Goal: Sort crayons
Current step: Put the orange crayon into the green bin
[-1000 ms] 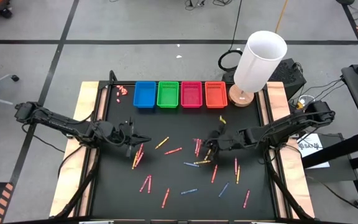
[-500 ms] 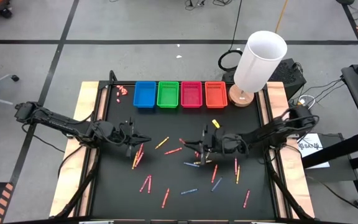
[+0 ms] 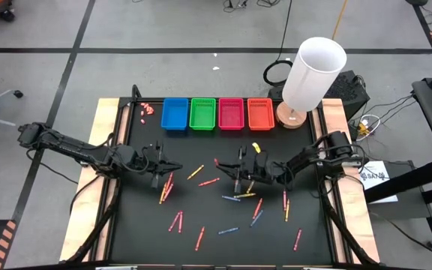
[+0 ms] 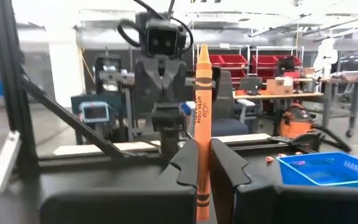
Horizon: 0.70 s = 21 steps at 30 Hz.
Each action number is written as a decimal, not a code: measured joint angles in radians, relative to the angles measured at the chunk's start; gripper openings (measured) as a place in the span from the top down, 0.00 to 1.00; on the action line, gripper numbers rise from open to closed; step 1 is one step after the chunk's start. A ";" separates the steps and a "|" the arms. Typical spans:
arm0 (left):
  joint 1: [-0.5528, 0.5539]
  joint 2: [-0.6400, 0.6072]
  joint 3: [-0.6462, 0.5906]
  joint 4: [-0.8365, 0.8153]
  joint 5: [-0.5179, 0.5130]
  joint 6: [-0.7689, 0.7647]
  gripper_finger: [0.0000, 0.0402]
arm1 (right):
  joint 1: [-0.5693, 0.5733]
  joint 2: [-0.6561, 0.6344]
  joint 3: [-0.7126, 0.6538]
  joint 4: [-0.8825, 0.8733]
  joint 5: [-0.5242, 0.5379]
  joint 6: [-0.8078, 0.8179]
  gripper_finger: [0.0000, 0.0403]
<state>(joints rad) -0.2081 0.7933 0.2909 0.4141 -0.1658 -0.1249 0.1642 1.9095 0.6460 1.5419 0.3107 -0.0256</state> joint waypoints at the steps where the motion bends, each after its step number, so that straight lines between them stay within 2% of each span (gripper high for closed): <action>1: 0.000 0.000 0.000 0.000 -0.002 0.000 1.00 | -0.005 -0.001 0.000 0.000 -0.001 -0.017 1.00; 5: 0.000 0.000 0.000 -0.001 -0.009 -0.001 1.00 | -0.025 -0.006 0.001 0.016 -0.004 -0.088 1.00; 7: 0.000 0.000 0.000 0.000 -0.011 -0.001 1.00 | -0.039 -0.006 0.002 0.017 -0.039 -0.104 1.00; 10: 0.000 0.000 0.000 0.005 -0.038 0.000 1.00 | -0.058 -0.006 0.002 0.017 -0.099 -0.090 1.00; 15: 0.000 0.000 0.000 0.008 -0.076 0.005 1.00 | -0.066 -0.006 0.002 -0.001 -0.127 -0.080 1.00; 21: 0.000 0.000 0.000 0.006 -0.099 0.008 1.00 | -0.067 -0.006 0.002 -0.007 -0.133 -0.229 1.00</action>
<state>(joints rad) -0.2081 0.7937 0.2909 0.4203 -0.2652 -0.1169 0.0975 1.9030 0.6476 1.5345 0.1776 -0.2546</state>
